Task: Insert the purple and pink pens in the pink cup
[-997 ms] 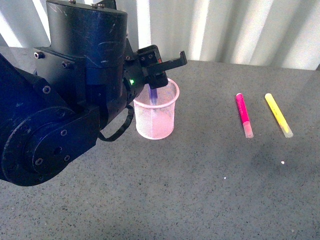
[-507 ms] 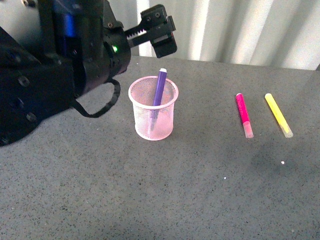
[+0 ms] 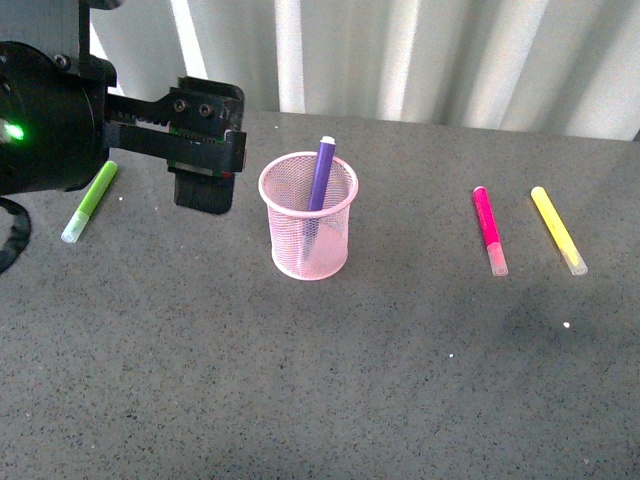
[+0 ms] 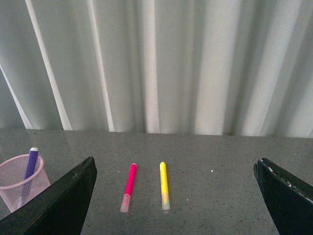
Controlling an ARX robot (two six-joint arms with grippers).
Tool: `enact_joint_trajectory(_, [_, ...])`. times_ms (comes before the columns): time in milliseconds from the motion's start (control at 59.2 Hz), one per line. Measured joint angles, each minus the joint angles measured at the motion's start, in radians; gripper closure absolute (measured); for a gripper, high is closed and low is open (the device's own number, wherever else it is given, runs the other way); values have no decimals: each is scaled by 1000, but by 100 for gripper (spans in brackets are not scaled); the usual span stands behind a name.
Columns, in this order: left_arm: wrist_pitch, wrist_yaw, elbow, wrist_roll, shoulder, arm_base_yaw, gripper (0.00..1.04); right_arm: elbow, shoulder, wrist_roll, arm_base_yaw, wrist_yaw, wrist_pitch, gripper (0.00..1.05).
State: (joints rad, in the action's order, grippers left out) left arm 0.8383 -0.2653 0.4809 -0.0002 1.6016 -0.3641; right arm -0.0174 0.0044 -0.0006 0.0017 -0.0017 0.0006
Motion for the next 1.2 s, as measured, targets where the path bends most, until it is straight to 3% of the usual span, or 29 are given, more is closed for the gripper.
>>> enact_joint_trajectory(51, [175, -34, -83, 0, -12, 25, 37, 0, 0, 0, 0, 5, 0, 7])
enact_joint_trajectory(135, [315, -23, -156, -1, -89, 71, 51, 0, 0, 0, 0, 4, 0, 7])
enact_joint_trajectory(186, [323, -10, -182, -1, -137, 89, 58, 0, 0, 0, 0, 3, 0, 7])
enact_joint_trajectory(355, [250, 88, -328, -5, -341, 175, 101, 0, 0, 0, 0, 4, 0, 7])
enact_joint_trajectory(760, [11, 179, -441, -2, -699, 274, 101, 0, 0, 0, 0, 3, 0, 7])
enact_joint_trajectory(879, [-78, 258, -459, -2, -806, 352, 101, 0, 0, 0, 0, 3, 0, 7])
enact_joint_trajectory(1200, [-286, 263, -460, -2, -1041, 362, 101, 0, 0, 0, 0, 3, 0, 7])
